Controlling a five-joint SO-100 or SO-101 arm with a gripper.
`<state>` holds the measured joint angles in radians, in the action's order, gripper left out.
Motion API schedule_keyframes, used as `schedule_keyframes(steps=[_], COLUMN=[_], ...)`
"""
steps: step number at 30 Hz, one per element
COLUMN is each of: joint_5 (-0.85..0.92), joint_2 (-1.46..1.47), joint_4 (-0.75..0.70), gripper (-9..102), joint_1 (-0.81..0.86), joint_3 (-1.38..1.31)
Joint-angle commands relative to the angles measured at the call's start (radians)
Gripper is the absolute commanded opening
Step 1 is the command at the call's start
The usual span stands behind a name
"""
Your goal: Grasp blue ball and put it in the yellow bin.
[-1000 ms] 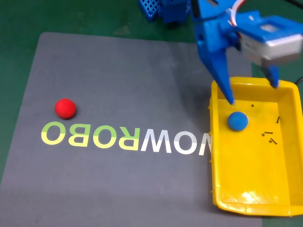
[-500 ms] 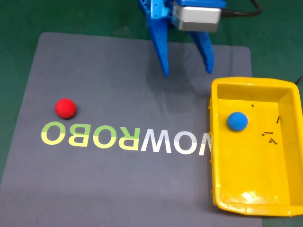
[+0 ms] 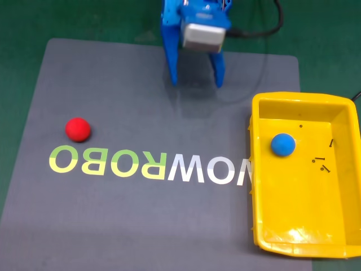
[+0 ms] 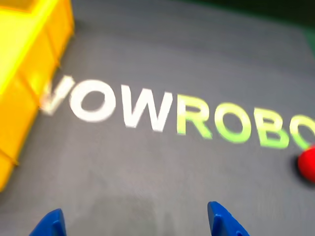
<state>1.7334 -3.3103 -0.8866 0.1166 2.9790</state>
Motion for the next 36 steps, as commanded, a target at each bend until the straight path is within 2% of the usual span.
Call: schedule_keyframes(steps=[1, 3, 7, 36], joint_5=[0.014, 0.028, 0.015, -0.055], joint_2=[-0.014, -0.014, -0.014, -0.014], joint_4=[0.021, 0.026, 0.031, -0.41], gripper=[30, 23, 1, 0], joint_1=[0.026, 0.037, 0.041, 0.031], joint_3=[0.028, 0.061, 0.103, 0.121])
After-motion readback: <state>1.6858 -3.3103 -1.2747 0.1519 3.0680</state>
